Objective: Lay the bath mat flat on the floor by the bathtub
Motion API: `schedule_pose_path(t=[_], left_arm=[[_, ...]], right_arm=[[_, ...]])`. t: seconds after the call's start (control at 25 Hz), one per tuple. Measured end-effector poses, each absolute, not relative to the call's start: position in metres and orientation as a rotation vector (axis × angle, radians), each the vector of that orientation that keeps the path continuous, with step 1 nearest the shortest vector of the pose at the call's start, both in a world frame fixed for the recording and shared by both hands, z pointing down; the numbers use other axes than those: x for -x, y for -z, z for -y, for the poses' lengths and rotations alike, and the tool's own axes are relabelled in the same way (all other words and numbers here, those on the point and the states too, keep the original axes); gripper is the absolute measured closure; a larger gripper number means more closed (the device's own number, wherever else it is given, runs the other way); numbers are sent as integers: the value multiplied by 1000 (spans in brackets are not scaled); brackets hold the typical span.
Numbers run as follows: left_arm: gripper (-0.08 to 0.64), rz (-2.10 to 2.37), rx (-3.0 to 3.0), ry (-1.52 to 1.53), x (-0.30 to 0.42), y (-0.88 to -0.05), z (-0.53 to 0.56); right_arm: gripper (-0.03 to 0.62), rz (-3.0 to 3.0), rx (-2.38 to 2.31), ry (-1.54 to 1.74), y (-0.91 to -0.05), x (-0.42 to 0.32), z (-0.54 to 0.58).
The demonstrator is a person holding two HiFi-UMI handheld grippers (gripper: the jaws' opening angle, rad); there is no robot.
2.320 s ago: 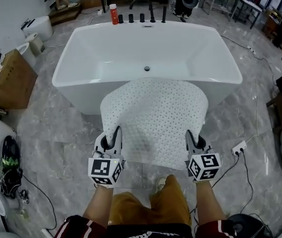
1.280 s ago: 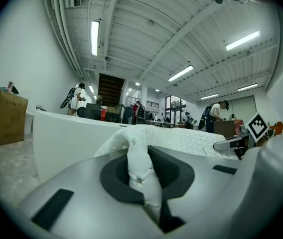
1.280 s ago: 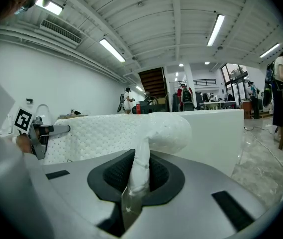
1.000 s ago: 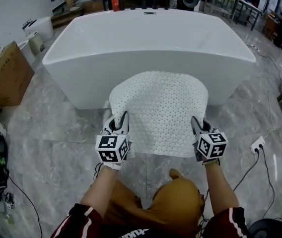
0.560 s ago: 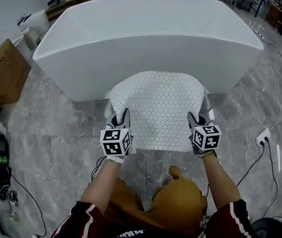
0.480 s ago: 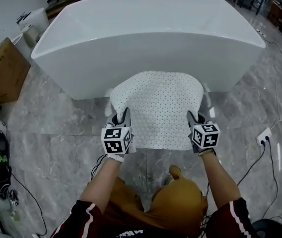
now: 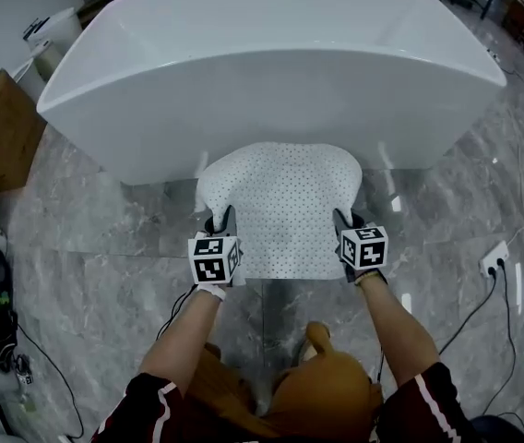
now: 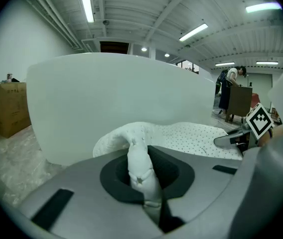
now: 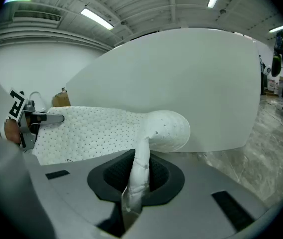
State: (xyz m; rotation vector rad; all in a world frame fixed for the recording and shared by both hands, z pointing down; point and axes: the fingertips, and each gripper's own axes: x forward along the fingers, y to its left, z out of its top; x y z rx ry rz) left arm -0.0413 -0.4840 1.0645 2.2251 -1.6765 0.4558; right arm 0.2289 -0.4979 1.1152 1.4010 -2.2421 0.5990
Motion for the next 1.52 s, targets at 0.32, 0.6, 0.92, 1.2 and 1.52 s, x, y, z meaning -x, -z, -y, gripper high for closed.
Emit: schedule_pose_path(t=[0.32, 0.6, 0.92, 1.2, 1.52], left_arm=[[525, 1651, -2213, -562, 31, -1109, 507], [526, 1661, -2155, -560, 17, -1129, 518], [526, 1667, -2127, -566, -7, -1158, 524], [526, 1694, -2045, -596, 1, -1187, 519], [526, 1778, -1959, -547, 37, -1179, 515]], right_arm=[[529, 2203, -1390, -667, -1166, -245, 512], [518, 2184, -1366, -637, -1183, -255, 532], [373, 2062, -1417, -630, -1211, -283, 510], [373, 2095, -1463, -637, -1195, -297, 485], [374, 2156, -1439, -610, -1180, -277, 472]])
